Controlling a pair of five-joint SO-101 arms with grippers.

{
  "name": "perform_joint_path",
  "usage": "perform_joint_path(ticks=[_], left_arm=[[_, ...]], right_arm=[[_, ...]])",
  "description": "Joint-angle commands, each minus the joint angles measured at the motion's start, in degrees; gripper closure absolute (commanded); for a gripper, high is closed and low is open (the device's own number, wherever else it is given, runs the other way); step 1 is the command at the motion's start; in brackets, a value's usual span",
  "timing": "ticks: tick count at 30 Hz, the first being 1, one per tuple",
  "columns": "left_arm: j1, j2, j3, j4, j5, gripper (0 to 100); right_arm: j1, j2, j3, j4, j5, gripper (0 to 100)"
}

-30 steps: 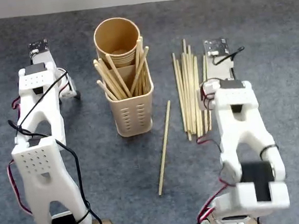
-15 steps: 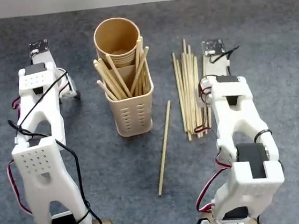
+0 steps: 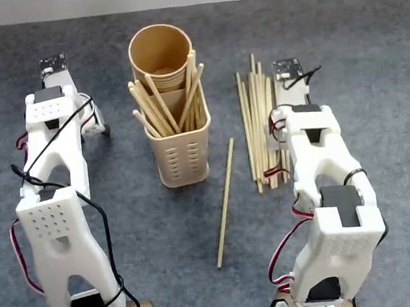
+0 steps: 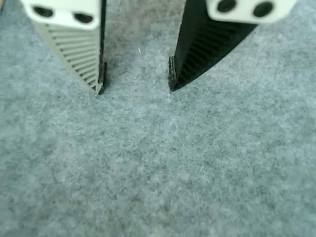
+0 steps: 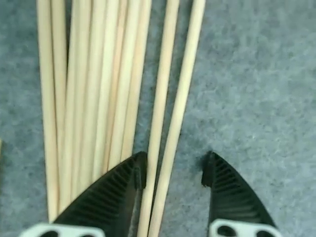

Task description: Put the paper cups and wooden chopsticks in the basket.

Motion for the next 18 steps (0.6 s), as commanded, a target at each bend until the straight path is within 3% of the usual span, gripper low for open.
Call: perform_joint_path(ticks=[1,8,13,18], left_arm=[[1.3,0.5,-0.7,-1.5,-0.7,78],[1.3,0.5,-0.7,-1.5,-0.7,78],[1.3,0.5,-0.7,-1.6,-0.7,78],[1.3,0.5,-0.7,-1.5,-0.7,78]], right_arm=[[0.2,0.1,-1.0,-0.1,0.4,99.8],[1.5,-5.2,-3.5,3.2,-1.2,99.2],[0.7,-28.6,-4.4,3.7,-6.8,99.2],[-9.0,-53.6,-3.1,-0.9,-8.8,99.2]])
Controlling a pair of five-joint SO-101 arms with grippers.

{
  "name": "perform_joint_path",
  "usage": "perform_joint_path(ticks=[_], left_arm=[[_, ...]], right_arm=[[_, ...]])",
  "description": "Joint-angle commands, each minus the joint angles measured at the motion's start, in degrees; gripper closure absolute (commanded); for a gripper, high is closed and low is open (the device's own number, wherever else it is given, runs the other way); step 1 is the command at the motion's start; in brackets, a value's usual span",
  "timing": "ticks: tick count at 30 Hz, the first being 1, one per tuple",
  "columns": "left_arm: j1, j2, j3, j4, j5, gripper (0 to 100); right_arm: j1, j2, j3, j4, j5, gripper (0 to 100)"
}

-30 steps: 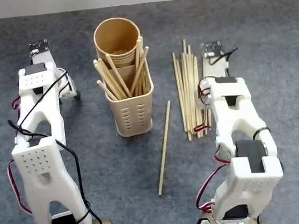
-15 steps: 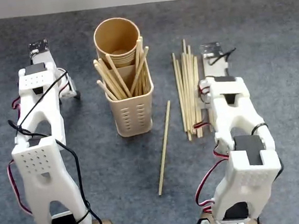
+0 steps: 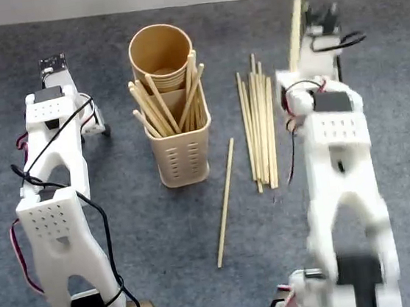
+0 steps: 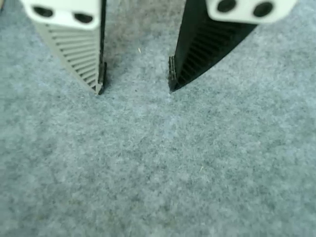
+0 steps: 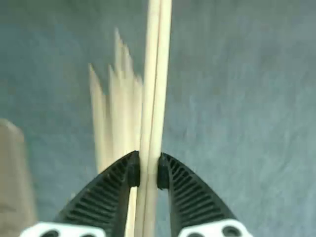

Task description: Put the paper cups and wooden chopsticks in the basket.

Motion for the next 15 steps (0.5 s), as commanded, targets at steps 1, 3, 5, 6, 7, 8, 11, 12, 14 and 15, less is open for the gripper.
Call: perform_joint_path(ticks=[1,3,5,6,7,8,11,12,14,15], left_arm=[[1.3,0.5,-0.7,-1.5,-0.7,78],[1.3,0.5,-0.7,-1.5,-0.6,78],[1.3,0.5,-0.6,-1.5,-0.6,78],[1.3,0.5,-0.6,-1.5,-0.6,78],[1.3,0.5,-0.6,-1.5,-0.6,78],[1.3,0.5,-0.6,-1.5,-0.6,78],[1.3,0.5,-0.6,-1.5,-0.7,78],[1.3,0.5,-0.6,-1.6,-0.7,78],[1.3,0.5,-0.6,-1.7,-0.8,78],[1.3,0.5,-0.6,-1.7,-0.8,78]], right_arm=[[-8.5,-20.2,-0.5,-5.5,-1.1,99.2],[-13.0,-24.1,1.4,-10.9,-1.1,99.2],[-16.5,-25.0,2.9,-15.8,-1.1,99.2],[-18.0,-24.8,3.4,-18.0,-1.1,99.2],[-19.3,-24.4,4.2,-20.3,-1.1,99.2],[-20.3,-23.8,4.8,-21.8,-1.2,99.2],[-22.8,-22.1,8.5,-26.6,-1.4,99.2],[-23.8,-21.6,10.2,-29.1,-2.3,99.2],[-25.3,-20.5,14.3,-35.2,-4.4,99.2],[-25.7,-20.0,16.6,-38.7,-4.9,99.2]])
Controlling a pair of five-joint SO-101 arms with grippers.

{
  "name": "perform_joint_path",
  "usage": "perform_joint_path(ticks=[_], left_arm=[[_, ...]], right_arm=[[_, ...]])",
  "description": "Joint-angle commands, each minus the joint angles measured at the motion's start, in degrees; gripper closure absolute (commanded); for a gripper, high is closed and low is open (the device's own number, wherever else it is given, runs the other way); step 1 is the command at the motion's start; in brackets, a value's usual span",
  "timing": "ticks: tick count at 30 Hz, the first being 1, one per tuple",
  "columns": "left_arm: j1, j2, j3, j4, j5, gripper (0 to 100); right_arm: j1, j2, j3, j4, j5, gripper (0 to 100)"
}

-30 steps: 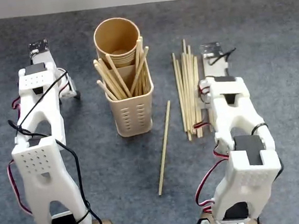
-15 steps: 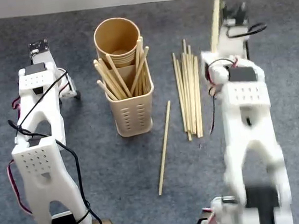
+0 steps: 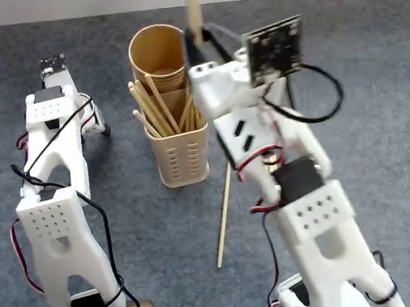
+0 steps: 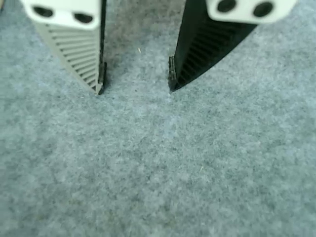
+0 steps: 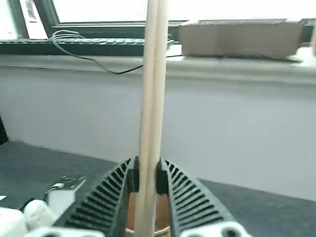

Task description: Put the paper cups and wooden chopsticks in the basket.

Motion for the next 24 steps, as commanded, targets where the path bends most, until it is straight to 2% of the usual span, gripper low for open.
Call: perform_joint_path(ticks=[1,5,14,16,21,24], left_arm=[[1.3,0.5,-0.6,-1.7,-0.8,78],[1.2,0.5,-0.6,-1.8,-0.8,78],[1.3,0.5,-0.6,-1.8,-0.8,78],[1.3,0.5,-0.6,-1.8,-0.8,78],[1.2,0.5,-0.6,-1.8,-0.8,78],[1.2,0.5,-0.6,-1.8,-0.8,78]], right_arm=[[-2.4,1.0,5.8,-11.5,-2.0,99.2],[-3.3,2.2,14.5,-20.6,-1.9,99.3],[-2.6,1.9,29.1,-27.6,-1.8,98.8],[-2.6,1.9,30.6,-29.0,-1.8,93.7],[-2.7,1.9,29.6,-28.9,-2.1,71.4],[-2.3,1.9,25.4,-23.6,-1.8,69.8]])
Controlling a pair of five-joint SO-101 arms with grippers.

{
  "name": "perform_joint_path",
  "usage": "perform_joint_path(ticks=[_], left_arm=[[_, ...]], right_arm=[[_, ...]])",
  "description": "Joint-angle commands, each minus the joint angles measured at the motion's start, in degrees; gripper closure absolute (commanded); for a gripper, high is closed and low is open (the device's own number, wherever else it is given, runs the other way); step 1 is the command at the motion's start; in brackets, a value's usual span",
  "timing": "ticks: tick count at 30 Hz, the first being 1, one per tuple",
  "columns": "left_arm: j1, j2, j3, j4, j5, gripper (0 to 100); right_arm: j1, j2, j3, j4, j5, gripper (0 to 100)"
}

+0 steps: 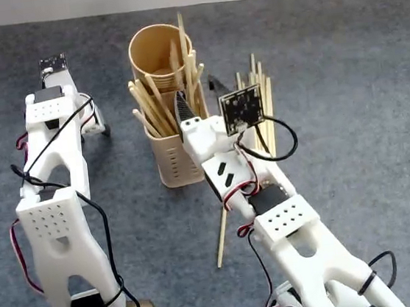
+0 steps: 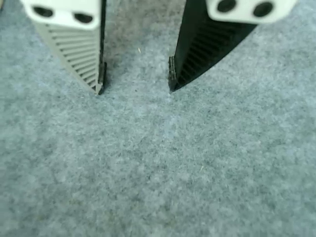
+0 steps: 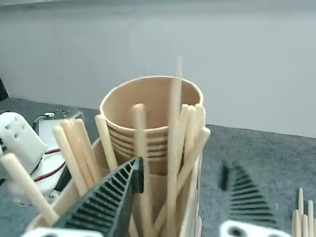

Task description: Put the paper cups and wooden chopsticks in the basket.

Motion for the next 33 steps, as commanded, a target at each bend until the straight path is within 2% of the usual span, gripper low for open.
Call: perform_joint_path(ticks=[1,6,8,11,15,17,19,22,25,30,33], left_arm=[[1.3,0.3,-0.6,-1.7,-0.7,78],[1.3,0.3,-0.6,-1.7,-0.7,78],[1.3,0.3,-0.6,-1.8,-0.7,78],[1.4,0.3,-0.6,-1.8,-0.7,78],[1.4,0.3,-0.6,-1.6,-0.7,78],[1.4,0.3,-0.6,-1.7,-0.7,78],[1.4,0.3,-0.6,-1.7,-0.7,78],[1.4,0.3,-0.6,-1.6,-0.7,78],[1.4,0.3,-0.6,-1.5,-0.7,78],[1.4,0.3,-0.6,-1.4,-0.7,78],[1.4,0.3,-0.6,-1.4,-0.7,78]], right_arm=[[0.6,-0.8,-7.4,6.9,-0.4,69.8],[2.9,-5.7,-21.3,26.2,-0.6,71.3],[4.7,-8.7,-28.3,36.6,-0.6,80.2],[10.2,-11.6,-37.9,49.0,-0.4,99.8],[22.3,-10.9,-38.7,63.3,-0.2,90.7],[25.9,-7.3,-35.6,65.3,-0.1,90.9],[28.1,-1.9,-32.3,65.1,3.1,90.8],[28.2,8.2,-29.1,62.0,7.6,90.8],[28.2,16.7,-30.9,59.2,7.9,90.8],[26.9,26.4,-36.0,62.0,8.3,90.3],[26.5,32.1,-35.6,59.1,8.3,90.3]])
